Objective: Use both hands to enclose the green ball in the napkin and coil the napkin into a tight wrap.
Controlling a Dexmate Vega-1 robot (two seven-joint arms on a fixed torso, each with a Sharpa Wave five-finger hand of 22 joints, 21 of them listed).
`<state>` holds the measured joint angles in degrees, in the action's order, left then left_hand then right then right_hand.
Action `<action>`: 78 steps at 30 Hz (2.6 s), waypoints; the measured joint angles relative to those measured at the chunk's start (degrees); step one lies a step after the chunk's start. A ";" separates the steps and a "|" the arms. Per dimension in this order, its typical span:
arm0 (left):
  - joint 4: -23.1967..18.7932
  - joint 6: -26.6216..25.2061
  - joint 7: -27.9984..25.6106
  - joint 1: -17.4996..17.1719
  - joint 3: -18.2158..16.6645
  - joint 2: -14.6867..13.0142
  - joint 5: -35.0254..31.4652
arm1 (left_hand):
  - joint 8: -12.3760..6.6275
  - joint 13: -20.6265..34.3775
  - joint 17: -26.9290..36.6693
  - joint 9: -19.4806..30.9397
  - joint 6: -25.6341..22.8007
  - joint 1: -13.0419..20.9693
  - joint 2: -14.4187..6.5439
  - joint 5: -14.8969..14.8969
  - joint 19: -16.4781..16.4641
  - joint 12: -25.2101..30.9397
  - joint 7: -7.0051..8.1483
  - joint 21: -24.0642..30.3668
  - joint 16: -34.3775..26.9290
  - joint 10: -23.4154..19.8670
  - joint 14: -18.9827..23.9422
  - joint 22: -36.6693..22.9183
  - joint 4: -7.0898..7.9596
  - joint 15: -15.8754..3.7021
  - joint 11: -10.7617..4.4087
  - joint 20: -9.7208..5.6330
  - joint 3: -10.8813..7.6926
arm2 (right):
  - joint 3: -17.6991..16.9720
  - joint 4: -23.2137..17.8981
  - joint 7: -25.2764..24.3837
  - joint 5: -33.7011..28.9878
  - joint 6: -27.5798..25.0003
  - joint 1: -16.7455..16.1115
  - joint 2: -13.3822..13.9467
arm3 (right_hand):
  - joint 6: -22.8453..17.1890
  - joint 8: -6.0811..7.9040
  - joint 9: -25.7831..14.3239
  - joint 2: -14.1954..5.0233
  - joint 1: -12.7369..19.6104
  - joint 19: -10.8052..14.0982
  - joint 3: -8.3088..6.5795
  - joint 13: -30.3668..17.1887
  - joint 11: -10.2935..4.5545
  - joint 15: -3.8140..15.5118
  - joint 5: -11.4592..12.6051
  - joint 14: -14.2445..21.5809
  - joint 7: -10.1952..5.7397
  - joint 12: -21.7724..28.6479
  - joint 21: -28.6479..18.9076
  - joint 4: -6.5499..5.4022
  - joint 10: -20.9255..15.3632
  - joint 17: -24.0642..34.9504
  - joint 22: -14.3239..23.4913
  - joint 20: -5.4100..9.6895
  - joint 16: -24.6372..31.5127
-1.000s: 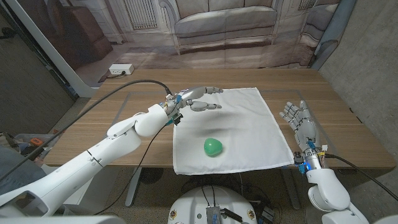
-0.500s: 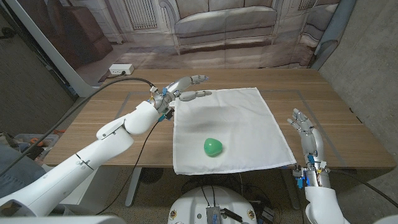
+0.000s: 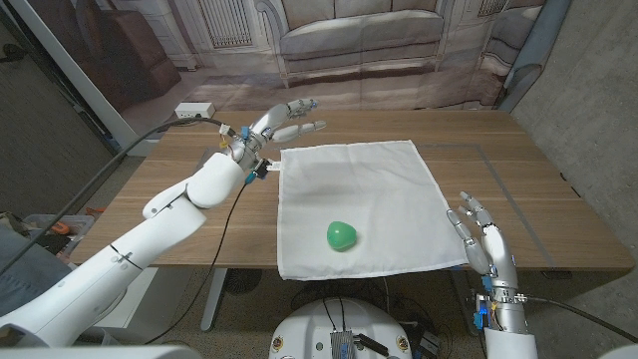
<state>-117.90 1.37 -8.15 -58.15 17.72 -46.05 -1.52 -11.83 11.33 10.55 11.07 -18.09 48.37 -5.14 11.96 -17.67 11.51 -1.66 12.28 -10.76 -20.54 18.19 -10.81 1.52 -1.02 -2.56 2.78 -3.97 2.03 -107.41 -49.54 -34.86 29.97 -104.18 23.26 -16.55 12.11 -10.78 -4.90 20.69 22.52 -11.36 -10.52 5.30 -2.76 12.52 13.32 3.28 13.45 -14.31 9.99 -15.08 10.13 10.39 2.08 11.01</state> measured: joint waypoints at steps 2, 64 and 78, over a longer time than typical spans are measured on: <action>-0.07 -0.03 -0.05 0.00 -0.32 0.00 0.89 | 0.00 0.00 0.00 0.00 -0.10 0.00 0.00 0.00 0.00 0.00 -0.09 0.00 0.00 0.00 0.00 0.00 0.10 0.00 0.00 0.00 0.10 | 0.31 -0.33 -0.92 -1.36 -1.18 -0.85 0.86 | 0.03 0.00 0.00 -0.34 0.80 0.18 -0.52 0.00 0.00 0.00 0.22 0.00 -0.07 0.00 0.00 -0.11 0.00 0.00 0.00 0.18 0.00; -3.31 -4.10 -4.61 -6.07 -2.39 -2.41 6.81 | -0.26 -0.01 0.00 -0.15 -2.62 -1.39 -1.36 -0.45 1.24 0.00 -0.88 0.01 -0.01 -1.23 0.54 0.01 1.03 0.52 0.82 0.61 0.24 | 26.40 4.37 -13.22 -14.69 -43.74 6.77 24.68 | -9.27 2.40 -0.13 10.96 23.07 -16.56 -2.79 0.14 -7.39 1.12 10.38 -9.12 -11.06 0.98 4.17 -4.00 -1.45 0.25 0.43 -0.31 -0.31; -3.56 -3.85 -4.71 -7.00 -2.71 -2.56 7.75 | -0.26 -0.01 0.00 -0.15 -2.93 -2.55 -1.50 -0.45 1.55 0.00 -1.19 0.01 -0.01 -1.23 0.53 0.01 1.42 0.51 0.82 0.30 0.31 | 29.42 4.17 -13.81 -13.12 -47.82 8.30 27.11 | -8.29 1.57 -0.14 10.31 23.29 -13.92 -2.84 0.13 -8.63 2.66 11.66 -5.73 -13.05 0.70 2.38 -3.95 -2.69 -0.01 0.26 0.00 0.02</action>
<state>-121.45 -2.48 -12.86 -65.15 15.01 -48.62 6.23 -12.09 11.32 10.55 10.92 -21.02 45.81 -6.64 11.52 -16.12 11.52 -2.85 12.29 -10.77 -21.77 18.72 -10.79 2.94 -0.50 -1.73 3.09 -3.66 31.44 -103.24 -63.35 -47.98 -17.85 -95.88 50.37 -24.84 13.67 -10.92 5.41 43.97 8.60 -14.20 -10.38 -3.33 -0.10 24.18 7.59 -9.77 14.15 -11.93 6.04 -17.77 10.12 10.65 2.07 11.03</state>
